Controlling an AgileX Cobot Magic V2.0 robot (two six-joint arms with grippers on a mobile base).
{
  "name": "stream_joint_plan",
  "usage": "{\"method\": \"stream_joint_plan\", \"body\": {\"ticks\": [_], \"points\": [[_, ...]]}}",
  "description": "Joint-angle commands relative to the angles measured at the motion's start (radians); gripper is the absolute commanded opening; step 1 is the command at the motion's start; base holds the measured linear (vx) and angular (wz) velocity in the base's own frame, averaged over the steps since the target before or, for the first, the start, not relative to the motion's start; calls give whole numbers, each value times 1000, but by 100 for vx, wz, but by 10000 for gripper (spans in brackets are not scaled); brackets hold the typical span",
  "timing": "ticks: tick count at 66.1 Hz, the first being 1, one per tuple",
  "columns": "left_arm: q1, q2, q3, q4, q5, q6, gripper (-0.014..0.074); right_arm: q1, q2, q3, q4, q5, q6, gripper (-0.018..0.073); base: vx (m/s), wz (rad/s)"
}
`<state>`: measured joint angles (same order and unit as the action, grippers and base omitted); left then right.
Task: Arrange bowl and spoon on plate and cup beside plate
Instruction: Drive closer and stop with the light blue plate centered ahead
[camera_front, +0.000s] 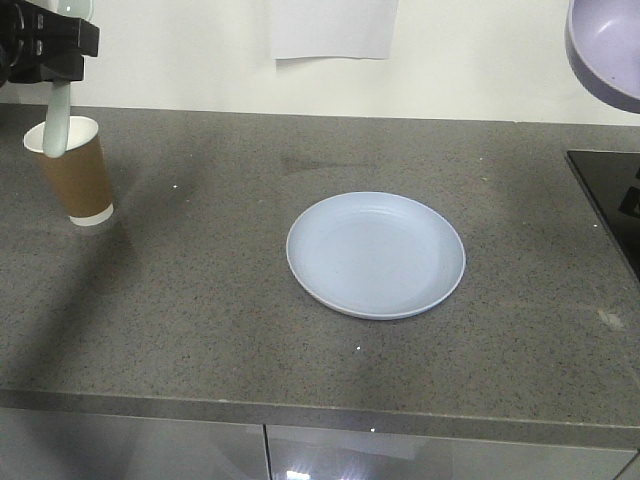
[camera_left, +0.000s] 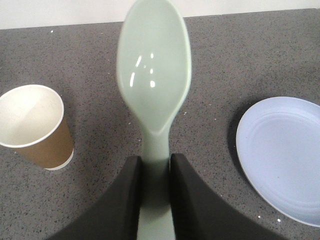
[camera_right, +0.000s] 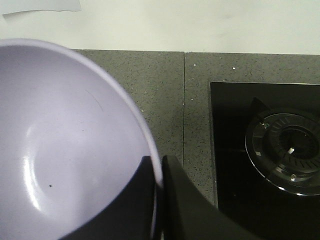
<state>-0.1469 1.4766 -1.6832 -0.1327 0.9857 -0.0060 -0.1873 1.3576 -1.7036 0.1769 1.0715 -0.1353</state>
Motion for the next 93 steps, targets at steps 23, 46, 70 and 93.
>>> {"method": "stream_joint_plan", "body": {"ticks": [23, 46, 70, 93], "points": [[-6, -38, -31, -13, -58, -4, -6, -6, -30, -31, 11, -71, -7, -6, 4, -4], [-6, -38, -31, -13, -58, -4, -6, -6, -30, -31, 11, -62, -7, -6, 5, -4], [-6, -38, -31, -13, -58, -4, -6, -6, -30, -31, 11, -62, -7, -6, 6, -1], [-6, -38, -31, -13, -58, -4, -6, -6, -30, -31, 11, -62, -7, -6, 8, 1]]}}
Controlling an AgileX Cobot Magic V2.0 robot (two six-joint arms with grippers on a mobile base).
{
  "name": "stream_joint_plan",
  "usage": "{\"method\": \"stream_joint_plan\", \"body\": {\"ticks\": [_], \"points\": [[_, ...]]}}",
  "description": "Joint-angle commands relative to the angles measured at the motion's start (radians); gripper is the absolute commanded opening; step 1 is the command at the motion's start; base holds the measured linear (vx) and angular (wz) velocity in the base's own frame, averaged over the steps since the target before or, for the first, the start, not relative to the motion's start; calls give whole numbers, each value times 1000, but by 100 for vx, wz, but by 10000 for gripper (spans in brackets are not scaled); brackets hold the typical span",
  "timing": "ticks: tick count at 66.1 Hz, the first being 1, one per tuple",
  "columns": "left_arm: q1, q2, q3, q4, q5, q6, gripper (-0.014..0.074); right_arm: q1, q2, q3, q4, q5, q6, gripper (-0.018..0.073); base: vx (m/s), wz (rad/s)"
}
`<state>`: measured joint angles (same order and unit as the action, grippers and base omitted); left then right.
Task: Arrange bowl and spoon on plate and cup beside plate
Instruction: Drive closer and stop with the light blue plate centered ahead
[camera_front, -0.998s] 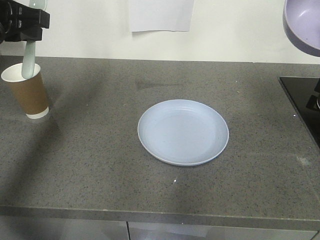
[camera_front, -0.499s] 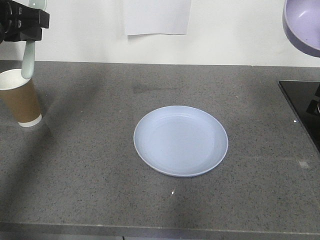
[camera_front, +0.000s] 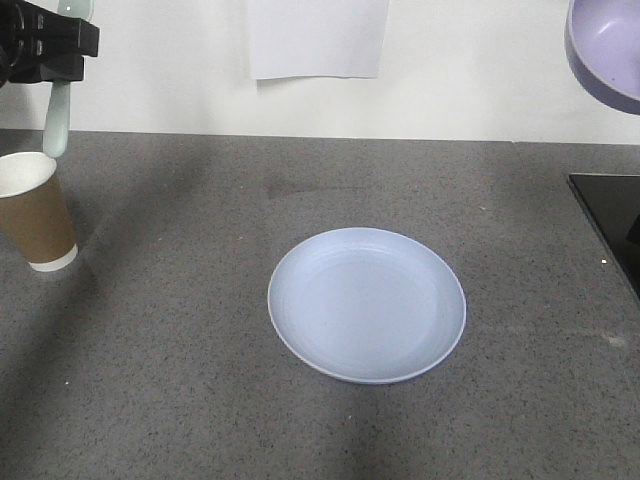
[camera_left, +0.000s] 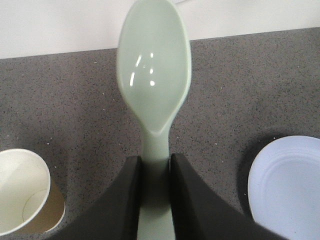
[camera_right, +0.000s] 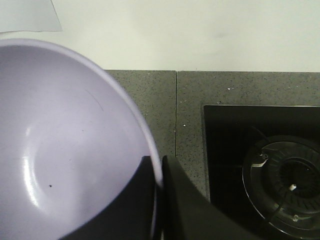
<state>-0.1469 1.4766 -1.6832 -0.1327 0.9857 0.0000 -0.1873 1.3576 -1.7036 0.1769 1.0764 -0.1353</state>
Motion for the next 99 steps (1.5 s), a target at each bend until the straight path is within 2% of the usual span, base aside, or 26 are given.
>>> {"method": "stream_joint_plan", "body": {"ticks": [1, 99], "points": [[-6, -38, -31, -13, -58, -10, -6, -6, -30, -31, 11, -67, -7, -6, 7, 1], [-6, -38, -31, -13, -58, -10, -6, -6, -30, -31, 11, -67, -7, -6, 1, 0]]}}
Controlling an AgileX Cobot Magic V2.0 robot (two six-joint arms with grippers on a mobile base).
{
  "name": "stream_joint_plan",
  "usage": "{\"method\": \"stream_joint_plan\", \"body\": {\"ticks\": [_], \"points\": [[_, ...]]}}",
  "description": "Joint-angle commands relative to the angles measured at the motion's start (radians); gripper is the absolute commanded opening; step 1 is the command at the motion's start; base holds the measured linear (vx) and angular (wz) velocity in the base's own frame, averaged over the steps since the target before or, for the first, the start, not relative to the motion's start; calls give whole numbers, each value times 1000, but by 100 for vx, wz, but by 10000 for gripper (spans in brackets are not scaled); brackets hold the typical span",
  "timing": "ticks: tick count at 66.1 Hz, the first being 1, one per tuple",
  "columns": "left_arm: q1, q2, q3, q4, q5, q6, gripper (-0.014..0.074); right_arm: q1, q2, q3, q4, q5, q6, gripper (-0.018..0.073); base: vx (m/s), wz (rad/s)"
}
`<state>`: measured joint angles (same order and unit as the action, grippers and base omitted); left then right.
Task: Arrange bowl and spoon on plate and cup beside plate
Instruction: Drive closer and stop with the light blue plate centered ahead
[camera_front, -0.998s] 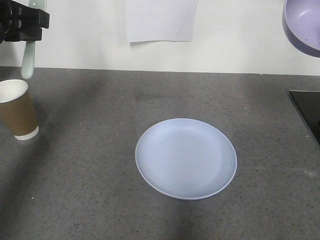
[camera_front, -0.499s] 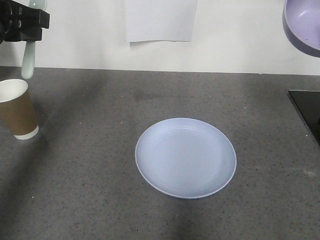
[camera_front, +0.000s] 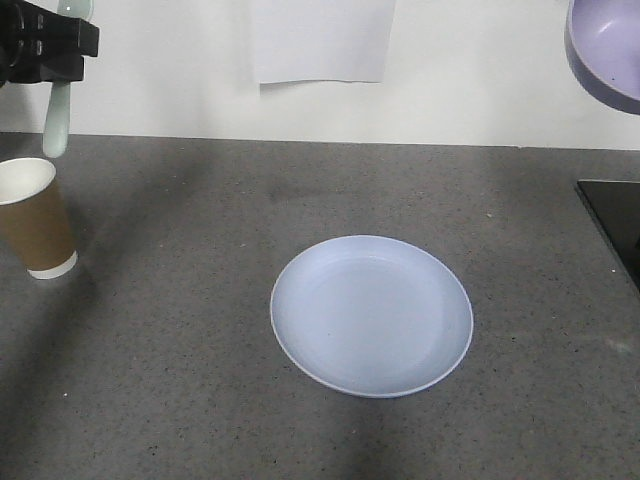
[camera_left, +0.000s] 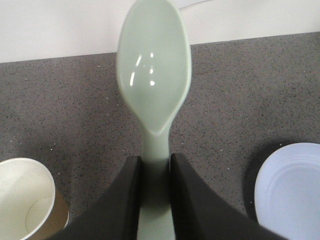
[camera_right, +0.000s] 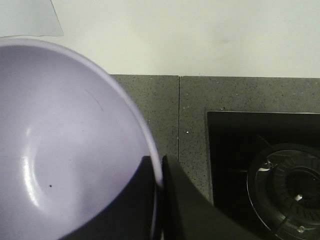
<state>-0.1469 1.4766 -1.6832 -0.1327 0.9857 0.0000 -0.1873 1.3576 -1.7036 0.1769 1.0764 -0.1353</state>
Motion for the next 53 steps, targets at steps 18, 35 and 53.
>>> {"method": "stream_joint_plan", "body": {"ticks": [18, 35, 53], "points": [[-6, -38, -31, -13, -58, -10, -6, -6, -30, -31, 11, -67, -7, -6, 0, 0], [-6, -38, -31, -13, -63, -10, -6, -6, -30, -31, 11, -67, -7, -6, 0, 0], [-6, -38, -31, -13, -91, -10, -6, -6, -30, -31, 22, -86, 7, -6, 0, 0]]}}
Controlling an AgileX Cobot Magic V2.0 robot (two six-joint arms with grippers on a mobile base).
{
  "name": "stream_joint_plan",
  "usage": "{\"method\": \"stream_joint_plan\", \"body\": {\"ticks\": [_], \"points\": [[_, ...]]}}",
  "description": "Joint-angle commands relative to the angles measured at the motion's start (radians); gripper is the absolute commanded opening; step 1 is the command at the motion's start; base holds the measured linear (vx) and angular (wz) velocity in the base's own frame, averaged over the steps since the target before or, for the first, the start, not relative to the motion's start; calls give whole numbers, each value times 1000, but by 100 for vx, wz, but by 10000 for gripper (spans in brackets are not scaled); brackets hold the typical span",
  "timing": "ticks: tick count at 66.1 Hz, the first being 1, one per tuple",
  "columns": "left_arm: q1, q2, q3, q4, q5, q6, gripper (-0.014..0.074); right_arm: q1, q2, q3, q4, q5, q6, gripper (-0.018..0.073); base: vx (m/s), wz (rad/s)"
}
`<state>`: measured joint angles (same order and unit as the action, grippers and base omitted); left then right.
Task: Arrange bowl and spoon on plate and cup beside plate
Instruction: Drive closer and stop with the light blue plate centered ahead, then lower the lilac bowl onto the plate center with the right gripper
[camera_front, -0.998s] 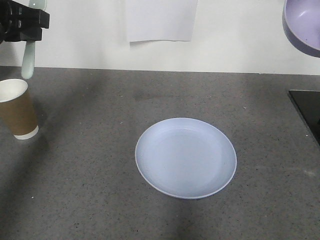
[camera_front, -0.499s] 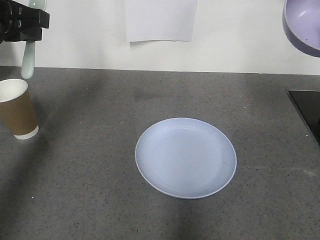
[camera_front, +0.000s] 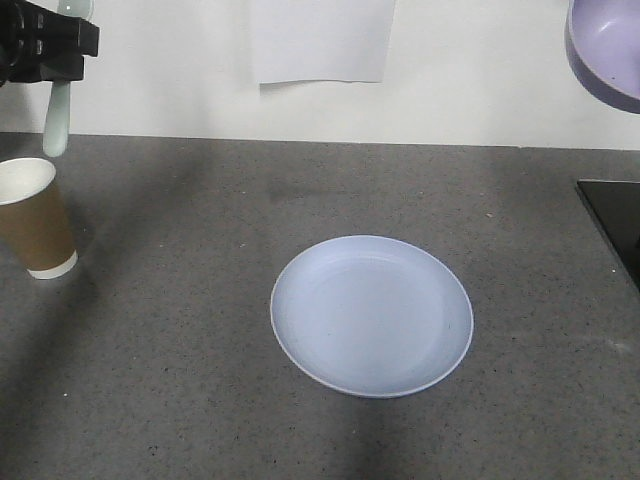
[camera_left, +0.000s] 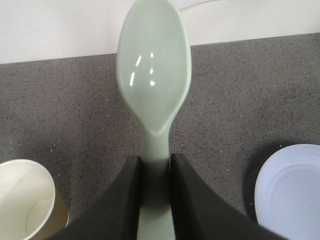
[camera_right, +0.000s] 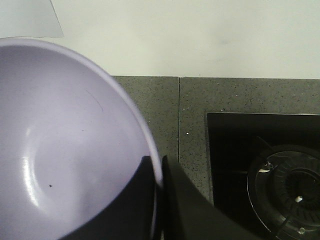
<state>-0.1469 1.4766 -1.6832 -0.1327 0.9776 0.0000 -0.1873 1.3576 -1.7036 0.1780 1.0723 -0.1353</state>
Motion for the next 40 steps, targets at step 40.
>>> {"method": "stream_joint_plan", "body": {"ticks": [40], "points": [[-6, -36, -31, -13, -127, 0, -6, 3, -12, -31, 195, -37, -154, -3, 0, 0]]}}
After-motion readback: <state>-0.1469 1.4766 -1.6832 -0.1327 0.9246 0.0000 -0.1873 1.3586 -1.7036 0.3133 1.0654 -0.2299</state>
